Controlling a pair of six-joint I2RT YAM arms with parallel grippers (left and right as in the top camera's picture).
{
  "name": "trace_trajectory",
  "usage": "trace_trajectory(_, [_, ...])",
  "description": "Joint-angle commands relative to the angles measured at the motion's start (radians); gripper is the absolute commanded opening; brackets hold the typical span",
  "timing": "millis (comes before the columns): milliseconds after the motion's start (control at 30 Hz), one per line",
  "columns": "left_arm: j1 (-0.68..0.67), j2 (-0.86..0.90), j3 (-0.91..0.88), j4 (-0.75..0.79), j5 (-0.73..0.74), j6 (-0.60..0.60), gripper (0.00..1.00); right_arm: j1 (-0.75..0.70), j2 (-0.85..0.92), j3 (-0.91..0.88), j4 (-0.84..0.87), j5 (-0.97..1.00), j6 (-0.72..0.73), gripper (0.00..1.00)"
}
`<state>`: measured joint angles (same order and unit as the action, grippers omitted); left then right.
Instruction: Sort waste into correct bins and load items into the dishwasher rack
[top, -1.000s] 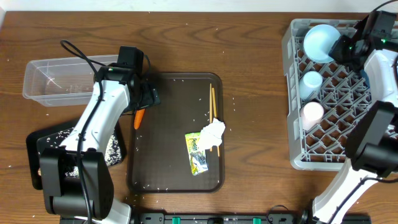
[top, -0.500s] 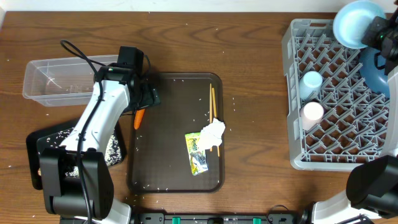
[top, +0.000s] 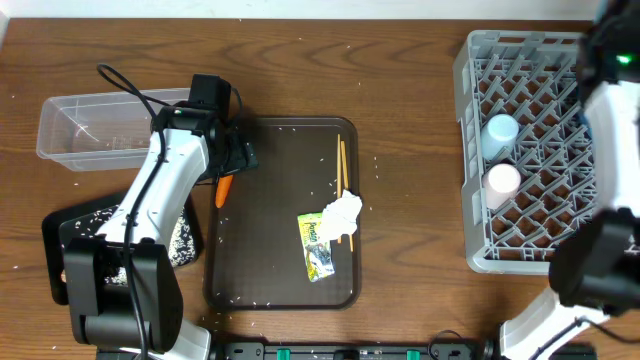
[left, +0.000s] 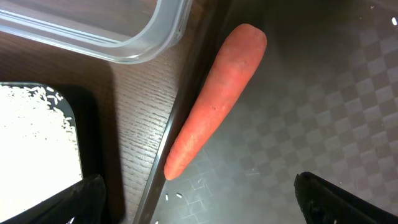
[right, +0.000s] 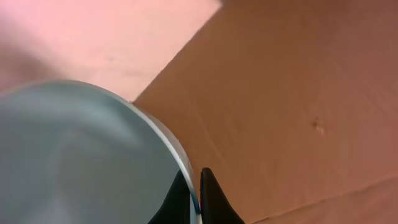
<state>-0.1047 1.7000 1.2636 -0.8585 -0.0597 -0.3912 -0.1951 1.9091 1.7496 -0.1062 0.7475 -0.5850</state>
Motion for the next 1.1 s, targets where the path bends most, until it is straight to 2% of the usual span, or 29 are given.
trace_trajectory(0, [0.003,-0.008,-0.002,-0.003,-0.013,0.013,0.98,0.019,0.075,0.002,0.047,0.066,-0.210,0.01])
trace_trajectory(200, [0.003,-0.008,-0.002,-0.003,-0.013,0.013,0.98,0.019,0.162,0.002,0.114,0.125,-0.308,0.01])
trace_trajectory(1067, [0.003,-0.007,-0.002,-0.003,-0.013,0.013,0.98,0.051,0.284,0.002,0.038,0.109,-0.276,0.01])
